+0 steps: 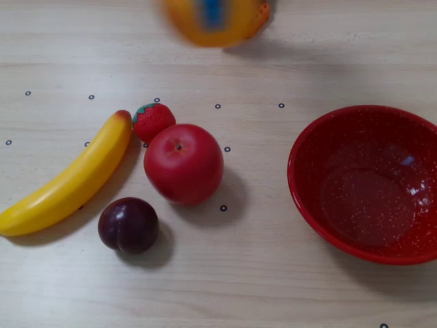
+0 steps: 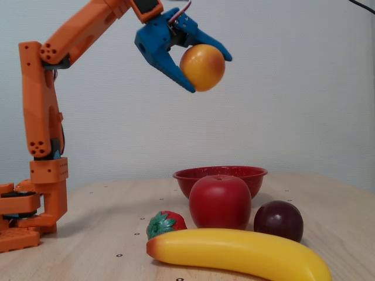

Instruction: Put the peach in the red bowl.

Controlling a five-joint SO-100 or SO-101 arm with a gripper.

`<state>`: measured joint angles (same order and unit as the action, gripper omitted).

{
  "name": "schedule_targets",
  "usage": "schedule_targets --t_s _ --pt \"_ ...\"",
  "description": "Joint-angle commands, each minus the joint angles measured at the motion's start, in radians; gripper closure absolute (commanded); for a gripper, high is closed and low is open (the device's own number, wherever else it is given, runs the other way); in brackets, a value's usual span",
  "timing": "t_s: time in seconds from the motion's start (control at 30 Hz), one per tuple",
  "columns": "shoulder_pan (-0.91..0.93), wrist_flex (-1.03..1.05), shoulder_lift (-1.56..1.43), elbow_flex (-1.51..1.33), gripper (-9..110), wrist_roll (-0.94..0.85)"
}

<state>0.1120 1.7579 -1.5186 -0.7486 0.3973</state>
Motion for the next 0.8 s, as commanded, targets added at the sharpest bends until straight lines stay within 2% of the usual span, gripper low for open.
schedule_targets --t_s 0.0,0.2,0.53,0.6,0.63,0.67,0.77 --pt "0.115 -0.038 -0.009 0.104 101 -0.084" --pt "0.275 -0.006 0.210 0.232 101 -0.189" --pt "0.368 0.064 0.558 0.305 100 -0.160" --pt "0.376 0.087 0.615 0.308 70 -0.115" --pt "0.380 0.095 0.637 0.308 61 -0.084" --pt "0.382 0.103 0.653 0.313 55 -0.067" --pt "0.379 0.104 0.673 0.313 50 -0.044"
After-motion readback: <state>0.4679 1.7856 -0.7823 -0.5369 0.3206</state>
